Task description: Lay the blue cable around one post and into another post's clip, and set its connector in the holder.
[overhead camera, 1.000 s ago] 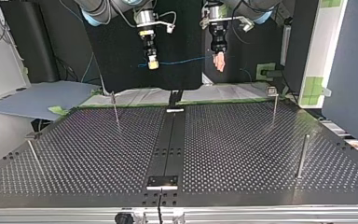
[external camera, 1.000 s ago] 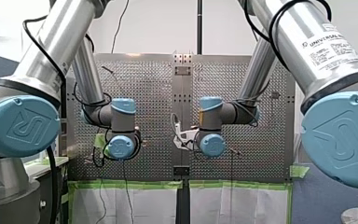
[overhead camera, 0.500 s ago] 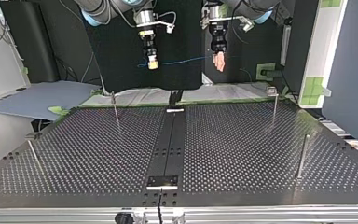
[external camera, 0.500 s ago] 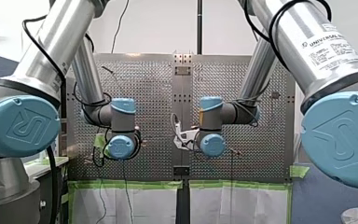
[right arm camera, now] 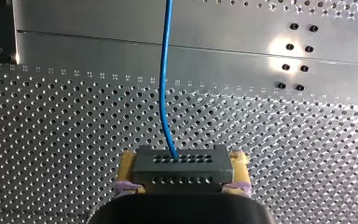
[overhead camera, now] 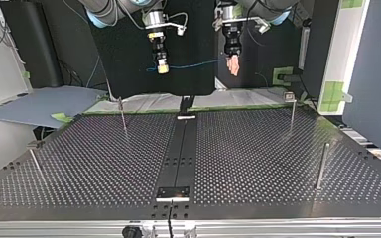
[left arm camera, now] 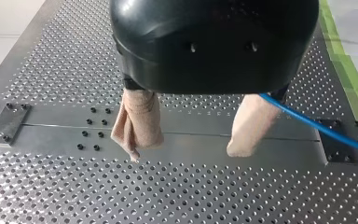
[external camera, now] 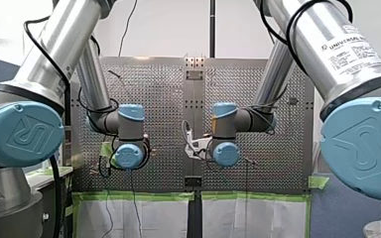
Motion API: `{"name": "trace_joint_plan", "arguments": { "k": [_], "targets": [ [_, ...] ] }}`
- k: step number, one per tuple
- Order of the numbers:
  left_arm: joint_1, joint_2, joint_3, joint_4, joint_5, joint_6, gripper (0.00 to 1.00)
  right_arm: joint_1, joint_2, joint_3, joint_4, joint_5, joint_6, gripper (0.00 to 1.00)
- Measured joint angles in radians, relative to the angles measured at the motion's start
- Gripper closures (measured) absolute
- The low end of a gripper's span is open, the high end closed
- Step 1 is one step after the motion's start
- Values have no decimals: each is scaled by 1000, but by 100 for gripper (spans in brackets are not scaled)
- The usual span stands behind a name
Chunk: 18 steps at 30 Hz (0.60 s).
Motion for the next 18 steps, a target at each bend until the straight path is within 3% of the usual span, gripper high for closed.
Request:
{"name": "trace_joint_plan", "arguments": {
  "k": [4,10,18],
  "targets": [
    [-22,22,-18,-23,-22,-22,0,-7,-14,18,18,-7,18,100],
    [-81,53,-30,-86,-73,-83,0,-10,-22,43,78,-10,70,100],
    [-97,55,-31,-124,-82,-103,0,-10,-23,45,108,-10,82,100]
  ]
}}
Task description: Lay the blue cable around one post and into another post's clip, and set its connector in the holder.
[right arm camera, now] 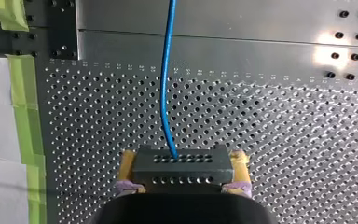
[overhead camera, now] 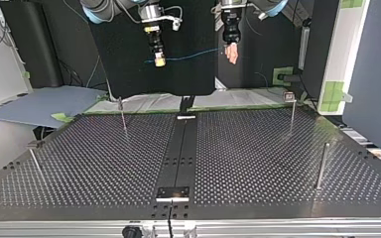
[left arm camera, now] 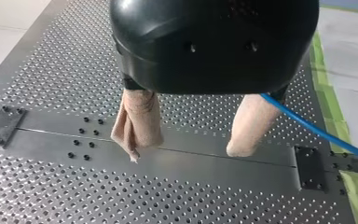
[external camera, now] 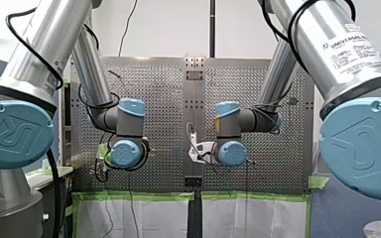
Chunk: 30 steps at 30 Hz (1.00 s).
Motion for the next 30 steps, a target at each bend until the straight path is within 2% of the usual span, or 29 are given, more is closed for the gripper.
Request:
{"name": "trace_joint_plan", "arguments": {
  "k": [10,13,15,18,21,23,27,30],
  "targets": [
    [-3,-4,10,-1,-2,3,0,-1,-1,1,0,0,0,100],
    [-8,4,33,-15,3,-2,0,-12,-15,13,-14,2,-6,100],
    [-9,21,46,-31,14,-8,0,-18,-33,20,-32,2,4,100],
    [-7,51,55,-52,35,-25,0,-21,-64,23,-55,-9,29,100],
    [-4,83,58,-80,45,-34,0,-26,-95,24,-57,-15,56,100],
    [-2,107,59,-103,47,-36,0,-29,-113,22,-49,-17,66,100],
    [8,151,61,-147,45,-39,0,-33,-155,3,-19,-19,74,100],
    [23,182,63,-178,42,-38,0,-33,-185,-18,7,-21,66,100]
  ]
}}
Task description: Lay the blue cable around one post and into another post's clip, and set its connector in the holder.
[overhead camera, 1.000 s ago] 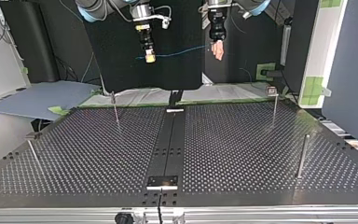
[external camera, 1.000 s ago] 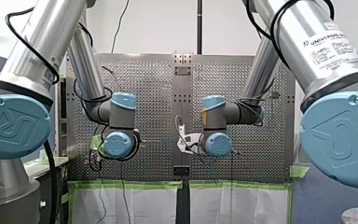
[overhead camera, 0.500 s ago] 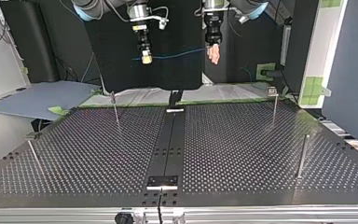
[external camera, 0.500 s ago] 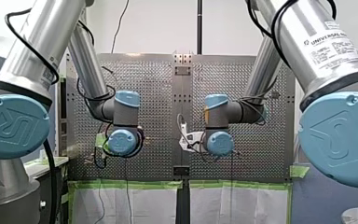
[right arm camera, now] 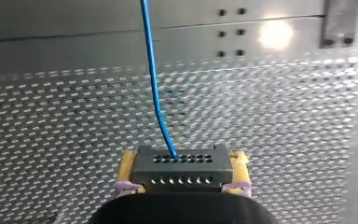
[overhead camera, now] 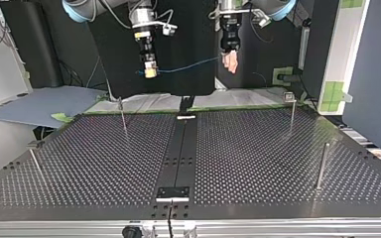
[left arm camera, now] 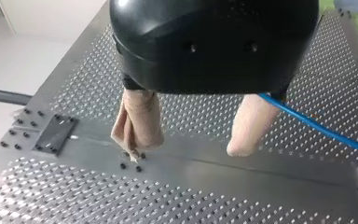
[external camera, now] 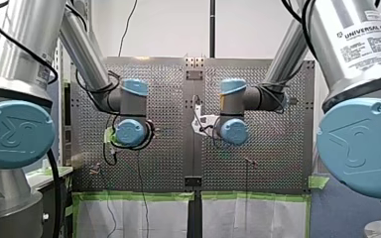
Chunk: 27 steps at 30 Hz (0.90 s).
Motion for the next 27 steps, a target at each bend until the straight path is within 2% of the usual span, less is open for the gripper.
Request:
{"name": "trace_joint_plan", "arguments": {
  "k": [3,11,19,23,27],
  "targets": [
    [25,31,5,-31,4,-5,0,3,-33,-31,32,-6,-8,100],
    [98,111,69,-111,12,-42,0,9,-122,-119,121,-39,-10,100],
    [114,190,148,-190,1,-101,0,16,-205,-201,203,-65,-14,100],
    [127,235,193,-235,-32,-113,0,20,-226,-241,240,-72,-13,100],
    [150,271,223,-271,-42,-117,0,23,-218,-283,272,-83,-14,100]
  ]
}}
